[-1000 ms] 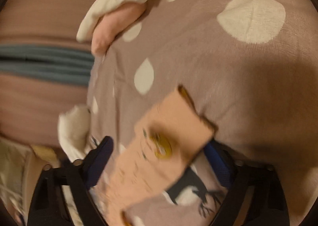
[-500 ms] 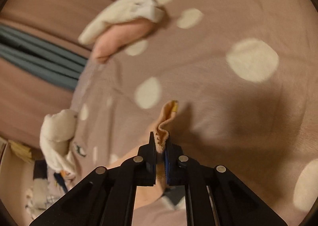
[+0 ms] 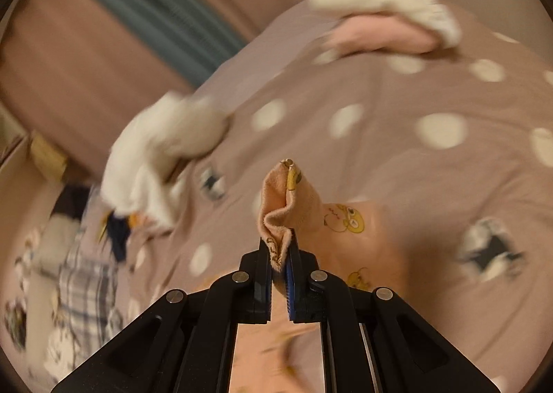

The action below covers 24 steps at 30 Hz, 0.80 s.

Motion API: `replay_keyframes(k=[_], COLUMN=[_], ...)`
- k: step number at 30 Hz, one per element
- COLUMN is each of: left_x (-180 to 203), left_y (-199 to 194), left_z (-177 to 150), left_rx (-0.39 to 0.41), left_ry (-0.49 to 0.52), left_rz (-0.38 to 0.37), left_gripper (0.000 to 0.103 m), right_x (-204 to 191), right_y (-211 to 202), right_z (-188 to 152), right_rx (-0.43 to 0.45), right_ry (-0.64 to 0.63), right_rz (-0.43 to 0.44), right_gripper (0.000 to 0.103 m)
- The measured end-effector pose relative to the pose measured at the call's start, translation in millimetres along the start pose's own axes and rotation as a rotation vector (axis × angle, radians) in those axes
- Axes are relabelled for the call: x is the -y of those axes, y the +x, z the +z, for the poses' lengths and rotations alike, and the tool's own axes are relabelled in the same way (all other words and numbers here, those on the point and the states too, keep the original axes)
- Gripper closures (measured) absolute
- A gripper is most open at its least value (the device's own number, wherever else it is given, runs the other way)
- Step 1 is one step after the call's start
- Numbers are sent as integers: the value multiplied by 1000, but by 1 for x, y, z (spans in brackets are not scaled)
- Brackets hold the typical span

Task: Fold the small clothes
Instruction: 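Lift the sleeve with the right tool and lay it across the garment body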

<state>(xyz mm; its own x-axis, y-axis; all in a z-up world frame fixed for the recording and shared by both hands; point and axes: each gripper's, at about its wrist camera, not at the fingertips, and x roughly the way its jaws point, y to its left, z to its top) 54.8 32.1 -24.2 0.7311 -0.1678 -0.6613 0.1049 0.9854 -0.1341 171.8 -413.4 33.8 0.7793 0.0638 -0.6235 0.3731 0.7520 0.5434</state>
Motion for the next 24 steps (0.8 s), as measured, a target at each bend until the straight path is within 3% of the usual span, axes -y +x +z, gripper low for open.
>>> replay_keyframes(k=[7,10,14,16,18,20,21,22,24], left_x=[-52,-74,-114,-132,-148,-158,-160,-161,-157], left_y=[-16,-19,-23,-25,-27,-31,-35,-38,-47], left_z=[5,4,3,0,-3,-5,-6,-5,-5], left_rx=[34,36,57,64,56,44,57,68,84], left_ry=[-118,-136,-233,-287,-337,-373,-382,-383,-349], left_rz=[4,54,164,180,180,202,216,225,235], left_gripper=[1,0,1,1,1,1,1,1,1], right_x=[-118,-157,-197,-205,-213,-214,-214,-214,-218], right_y=[76,113,155,165,180,189,189,185,165], right_z=[-60,-94,-145,-161,-182,-195,-200,-201,-203], right_rx=[-144,-224,-333,-373,-469,-583,-626,-644,-605], right_ry=[-158,-190,-276,-312,-353,-332,-304,-275,-260], right_rz=[69,98,75,66,67,93,143,196,278], right_gripper=[94,94,94,94,94,83,71,63,59])
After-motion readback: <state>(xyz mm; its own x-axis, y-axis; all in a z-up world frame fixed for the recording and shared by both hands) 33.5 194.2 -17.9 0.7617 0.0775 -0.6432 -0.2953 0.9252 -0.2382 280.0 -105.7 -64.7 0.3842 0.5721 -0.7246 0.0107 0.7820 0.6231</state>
